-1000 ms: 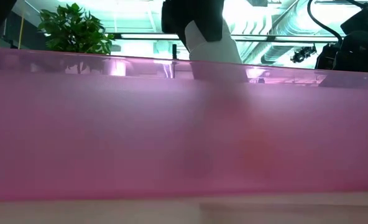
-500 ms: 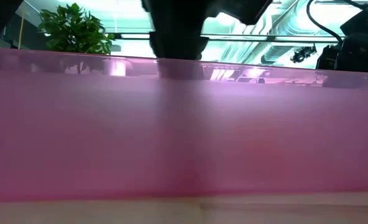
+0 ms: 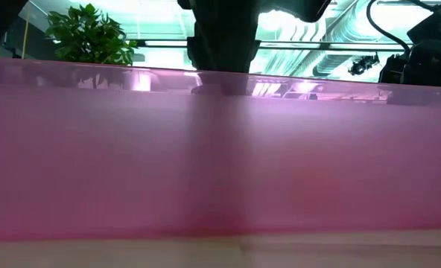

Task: Pick and place pill bottles into a basket
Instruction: Put the white pill bottle into the red bin

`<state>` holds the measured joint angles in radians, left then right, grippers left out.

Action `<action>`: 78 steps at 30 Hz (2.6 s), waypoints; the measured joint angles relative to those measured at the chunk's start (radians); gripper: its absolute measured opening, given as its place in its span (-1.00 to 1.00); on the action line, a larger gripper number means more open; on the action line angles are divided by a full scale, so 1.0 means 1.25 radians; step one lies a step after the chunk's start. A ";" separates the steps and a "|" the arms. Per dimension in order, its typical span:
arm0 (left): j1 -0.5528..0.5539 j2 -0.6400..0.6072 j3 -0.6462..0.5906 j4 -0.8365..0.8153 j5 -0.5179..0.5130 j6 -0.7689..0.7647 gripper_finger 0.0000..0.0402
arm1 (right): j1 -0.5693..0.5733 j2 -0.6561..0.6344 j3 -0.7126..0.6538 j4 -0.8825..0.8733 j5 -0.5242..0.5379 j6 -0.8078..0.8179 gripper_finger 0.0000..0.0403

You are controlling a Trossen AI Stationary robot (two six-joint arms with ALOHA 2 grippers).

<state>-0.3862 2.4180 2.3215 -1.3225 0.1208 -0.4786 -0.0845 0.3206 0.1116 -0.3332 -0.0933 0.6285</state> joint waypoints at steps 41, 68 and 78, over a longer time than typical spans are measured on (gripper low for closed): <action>0.228 -0.242 0.026 -0.114 -0.190 0.079 0.17 | 0.000 0.008 0.000 -0.002 0.012 0.000 0.55; 0.426 -0.233 0.010 -0.022 -0.198 0.216 0.17 | 0.000 0.021 0.000 -0.001 0.015 0.000 0.55; 0.533 -0.200 0.011 -0.010 -0.154 0.286 0.17 | 0.000 0.021 0.000 0.000 0.016 0.003 0.55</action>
<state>0.2802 2.1685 2.3354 -1.3353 -0.0717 -0.1207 -0.0842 0.3470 0.1112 -0.3336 -0.0734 0.6317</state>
